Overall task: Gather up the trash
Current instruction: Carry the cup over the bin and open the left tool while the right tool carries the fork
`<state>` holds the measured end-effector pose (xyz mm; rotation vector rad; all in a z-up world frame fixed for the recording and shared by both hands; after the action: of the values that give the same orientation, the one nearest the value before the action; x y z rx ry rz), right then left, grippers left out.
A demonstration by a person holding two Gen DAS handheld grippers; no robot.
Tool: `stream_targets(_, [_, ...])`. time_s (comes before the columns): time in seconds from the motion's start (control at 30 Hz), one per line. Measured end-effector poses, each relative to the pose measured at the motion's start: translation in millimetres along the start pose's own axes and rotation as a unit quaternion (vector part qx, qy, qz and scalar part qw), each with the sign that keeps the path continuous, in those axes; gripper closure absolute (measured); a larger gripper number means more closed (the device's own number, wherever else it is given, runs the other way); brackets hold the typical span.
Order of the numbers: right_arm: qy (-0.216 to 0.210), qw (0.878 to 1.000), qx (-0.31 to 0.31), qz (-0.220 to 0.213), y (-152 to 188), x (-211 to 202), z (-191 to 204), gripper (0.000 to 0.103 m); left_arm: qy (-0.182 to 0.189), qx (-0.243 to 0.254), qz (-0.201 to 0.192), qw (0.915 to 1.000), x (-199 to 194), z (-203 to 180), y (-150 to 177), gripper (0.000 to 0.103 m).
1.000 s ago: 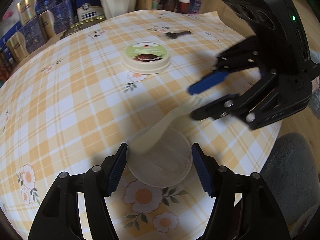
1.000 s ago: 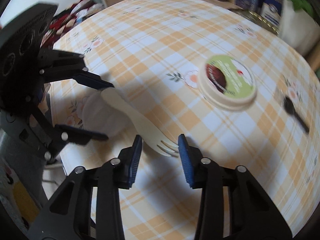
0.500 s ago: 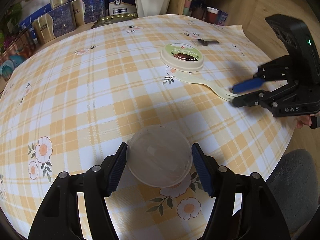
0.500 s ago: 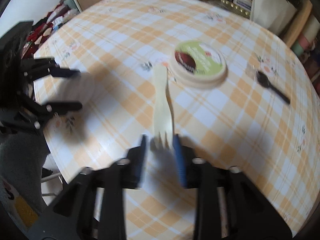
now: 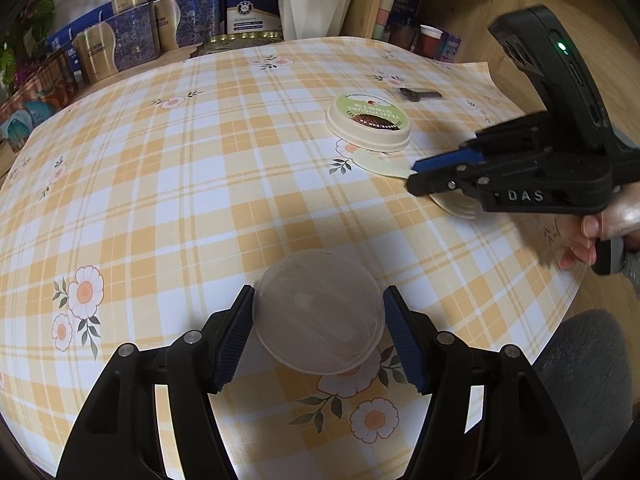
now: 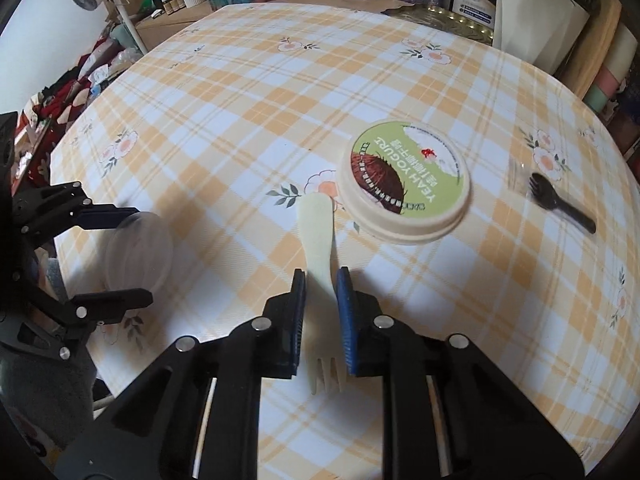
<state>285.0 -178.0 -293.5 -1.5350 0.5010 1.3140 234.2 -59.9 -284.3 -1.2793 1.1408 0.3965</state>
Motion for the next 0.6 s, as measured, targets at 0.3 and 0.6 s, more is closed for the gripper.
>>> stream_targets(0.3, [-0.015,0.998,0.038,-0.049,19.5,-40.3,6.8,0.084,0.001,-0.016,0.002,0.9999,-17.3,-2.2,14.9,0.04])
stream_targets(0.6, [-0.029,0.992,0.071,-0.1,69.7,-90.8,48.8,0.084,0.033,0.016,0.0,0.9993,-63.4,-32.3,45.9,0.04])
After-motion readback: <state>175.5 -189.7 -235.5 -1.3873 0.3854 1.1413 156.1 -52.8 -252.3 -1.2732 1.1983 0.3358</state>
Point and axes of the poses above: each gripper's, at about its wrist camera, not at the fingertips, and x roughly the way its jaws point, z to its left, y to its underside, the point moved 6 cm from there along x, roughly the way its jaws point
